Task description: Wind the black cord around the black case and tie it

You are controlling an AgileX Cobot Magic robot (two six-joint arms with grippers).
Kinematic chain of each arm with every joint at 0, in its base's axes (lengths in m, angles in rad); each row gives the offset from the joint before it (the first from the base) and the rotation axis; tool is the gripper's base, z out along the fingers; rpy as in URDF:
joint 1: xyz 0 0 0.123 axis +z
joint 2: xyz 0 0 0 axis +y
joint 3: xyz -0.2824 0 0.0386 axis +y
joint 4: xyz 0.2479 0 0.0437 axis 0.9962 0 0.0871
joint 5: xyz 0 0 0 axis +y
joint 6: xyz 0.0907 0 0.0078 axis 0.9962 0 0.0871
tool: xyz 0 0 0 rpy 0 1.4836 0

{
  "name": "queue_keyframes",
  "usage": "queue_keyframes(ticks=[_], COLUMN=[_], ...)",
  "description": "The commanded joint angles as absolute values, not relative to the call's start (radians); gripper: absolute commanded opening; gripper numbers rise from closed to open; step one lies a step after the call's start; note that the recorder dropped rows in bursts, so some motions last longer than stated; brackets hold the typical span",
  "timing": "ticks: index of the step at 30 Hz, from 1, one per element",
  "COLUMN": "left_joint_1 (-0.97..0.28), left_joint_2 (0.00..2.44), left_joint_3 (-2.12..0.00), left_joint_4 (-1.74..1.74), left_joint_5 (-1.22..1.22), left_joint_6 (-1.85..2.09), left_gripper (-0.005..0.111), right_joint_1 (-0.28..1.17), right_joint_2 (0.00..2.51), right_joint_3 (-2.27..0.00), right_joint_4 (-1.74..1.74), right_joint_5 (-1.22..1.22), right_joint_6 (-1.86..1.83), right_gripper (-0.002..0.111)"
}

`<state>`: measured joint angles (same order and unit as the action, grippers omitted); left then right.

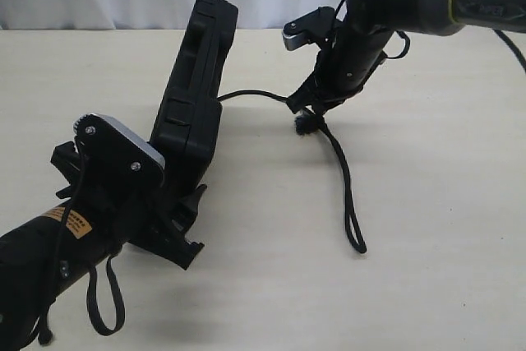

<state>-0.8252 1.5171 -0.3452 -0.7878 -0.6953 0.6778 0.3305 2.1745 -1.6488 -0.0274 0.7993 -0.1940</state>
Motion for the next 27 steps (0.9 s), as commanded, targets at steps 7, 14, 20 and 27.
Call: queue_keyframes(ticks=[7,14,20,27], left_joint_1=[-0.825,-0.825,-0.825,-0.825], left_joint_2=[1.517,1.517,1.517,1.517], left_joint_3=[-0.339,-0.339,-0.339,-0.339], left_joint_4=[-0.800,-0.800,-0.810,-0.810], left_joint_5=[-0.630,-0.628,-0.616,-0.612], left_joint_6=[0.653,0.653,0.653,0.653], left_gripper=[0.000,0.000,0.000,0.000], right_joint_1=[0.326,0.326,0.326,0.326], right_joint_2=[2.237,2.265,2.274,2.236], right_joint_3=[-1.651,-1.651,-1.651,-1.649], right_joint_4=[-0.042,-0.042,-0.034,0.018], right_joint_5=[0.764,0.767,0.813,0.965], right_joint_6=[-0.217,-0.186,-0.128,0.014], right_gripper=[0.026,0.026,0.005,0.004])
